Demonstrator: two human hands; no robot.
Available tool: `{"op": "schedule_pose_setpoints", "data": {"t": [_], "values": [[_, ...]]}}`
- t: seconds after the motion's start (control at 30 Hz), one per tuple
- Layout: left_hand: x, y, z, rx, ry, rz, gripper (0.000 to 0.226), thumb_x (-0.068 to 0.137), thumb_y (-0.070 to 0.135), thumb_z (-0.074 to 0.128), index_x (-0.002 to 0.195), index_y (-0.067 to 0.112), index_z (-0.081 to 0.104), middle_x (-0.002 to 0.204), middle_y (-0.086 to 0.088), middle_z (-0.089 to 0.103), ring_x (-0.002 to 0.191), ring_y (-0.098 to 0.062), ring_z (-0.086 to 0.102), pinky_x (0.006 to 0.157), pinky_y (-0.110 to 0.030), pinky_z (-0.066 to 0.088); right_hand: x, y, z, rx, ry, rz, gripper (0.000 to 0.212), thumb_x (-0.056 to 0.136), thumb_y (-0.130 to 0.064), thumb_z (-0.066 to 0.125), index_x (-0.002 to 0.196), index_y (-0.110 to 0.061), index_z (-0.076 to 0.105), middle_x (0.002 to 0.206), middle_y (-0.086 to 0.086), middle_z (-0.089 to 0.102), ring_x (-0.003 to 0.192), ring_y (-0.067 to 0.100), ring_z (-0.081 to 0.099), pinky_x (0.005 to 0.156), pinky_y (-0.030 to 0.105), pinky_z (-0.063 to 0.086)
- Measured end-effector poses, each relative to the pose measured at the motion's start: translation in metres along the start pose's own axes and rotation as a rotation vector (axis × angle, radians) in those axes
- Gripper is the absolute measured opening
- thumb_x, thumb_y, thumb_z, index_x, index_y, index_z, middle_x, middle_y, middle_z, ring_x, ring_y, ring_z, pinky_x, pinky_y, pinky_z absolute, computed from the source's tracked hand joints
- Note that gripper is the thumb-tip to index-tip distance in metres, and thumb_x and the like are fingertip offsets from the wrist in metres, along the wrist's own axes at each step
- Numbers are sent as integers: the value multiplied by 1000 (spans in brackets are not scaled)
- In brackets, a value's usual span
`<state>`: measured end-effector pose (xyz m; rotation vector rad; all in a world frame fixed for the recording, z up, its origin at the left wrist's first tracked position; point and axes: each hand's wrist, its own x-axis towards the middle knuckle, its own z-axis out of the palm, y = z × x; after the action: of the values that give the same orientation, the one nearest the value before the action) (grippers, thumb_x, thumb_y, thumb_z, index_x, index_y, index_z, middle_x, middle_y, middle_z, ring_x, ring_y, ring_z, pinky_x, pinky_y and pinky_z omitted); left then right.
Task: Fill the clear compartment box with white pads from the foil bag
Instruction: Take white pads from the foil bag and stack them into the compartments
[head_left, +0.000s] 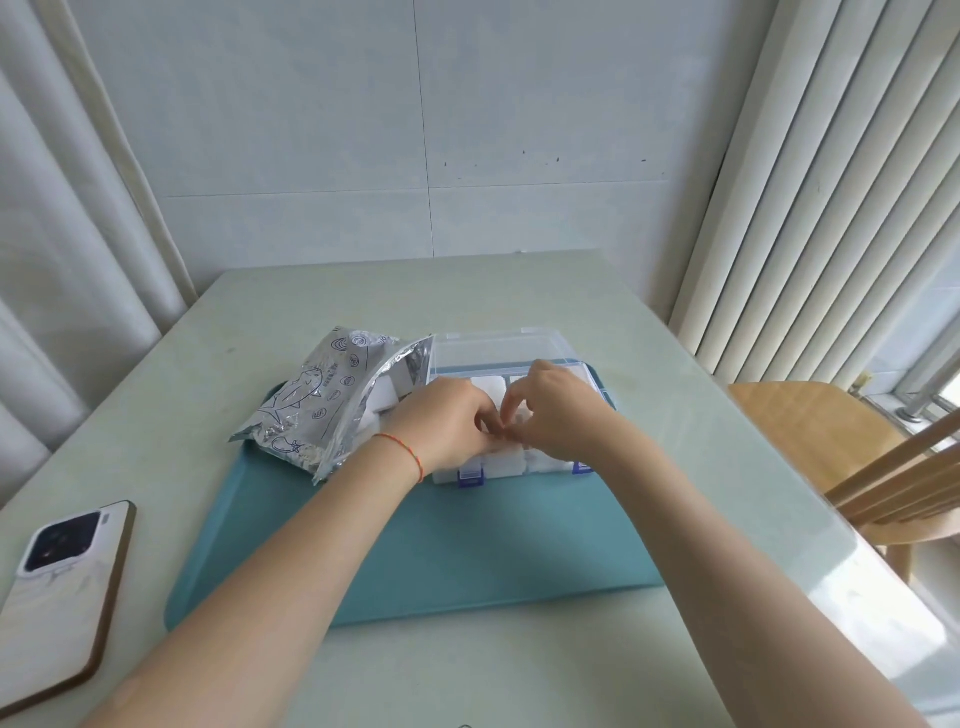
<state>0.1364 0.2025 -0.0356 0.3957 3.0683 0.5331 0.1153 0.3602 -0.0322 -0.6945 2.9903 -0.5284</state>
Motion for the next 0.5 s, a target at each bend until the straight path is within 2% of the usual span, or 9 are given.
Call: {"op": "schedule_pose_setpoints", "data": {"t": [0.07,0.13,0.17,0.23,0.3,0.33,0.37,0.43,0.5], "values": [[-1,-1,0,6,-7,12,16,83,44,67,92,35,76,72,15,53,81,-12,56,77,-27,49,-2,-1,-2,-10,-51,-12,13,87,-25,63,98,-26,71,100,-1,44,95,15,45,80,26,40],[-3,-1,-3,3,44,40,13,86,38,66,91,33,76,74,13,51,84,-15,57,73,-27,47,-1,-3,-4,-13,-55,-19,15,87,-25,65,101,-27,70,99,-3,42,93,15,44,77,25,36],[-6,-4,-6,-15,132,50,11,86,32,66,88,31,76,76,10,51,84,-18,58,71,-28,46,1,-5,-6,-11,-39,-28,16,87,-25,65,103,-27,69,99,-3,41,91,14,43,75,24,34],[-13,-14,-18,-68,415,-2,9,83,24,66,81,29,72,78,6,51,79,-19,54,66,-30,44,5,-12,-9,10,32,-48,16,89,-26,64,104,-25,69,97,-5,42,88,13,44,73,22,30],[-20,-33,-33,-86,672,-126,2,81,26,67,79,26,67,77,8,50,78,-18,52,63,-30,42,11,-22,-10,51,123,-75,14,90,-24,61,101,-23,70,93,-5,44,84,12,46,70,21,29],[-24,-44,-39,-100,710,-190,7,79,31,69,81,26,64,79,8,49,80,-18,52,65,-30,42,14,-27,-10,75,156,-92,14,90,-22,60,99,-22,70,92,-5,46,83,13,47,69,21,30],[-29,-56,-45,-119,678,-251,15,77,37,71,85,26,62,83,7,50,83,-19,53,68,-31,43,19,-36,-9,99,173,-110,14,90,-20,59,97,-20,71,91,-3,49,82,14,49,69,23,32],[-34,-76,-49,-138,481,-353,31,72,48,73,90,27,58,95,4,50,89,-18,52,77,-32,44,29,-52,-5,135,181,-140,16,90,-16,57,94,-17,72,90,-1,54,82,16,53,72,25,39],[-36,-89,-47,-158,321,-396,32,74,50,72,91,27,57,100,3,50,93,-18,52,82,-31,42,40,-71,1,150,146,-160,20,89,-12,55,95,-14,74,92,2,62,84,18,57,76,26,44]]}}
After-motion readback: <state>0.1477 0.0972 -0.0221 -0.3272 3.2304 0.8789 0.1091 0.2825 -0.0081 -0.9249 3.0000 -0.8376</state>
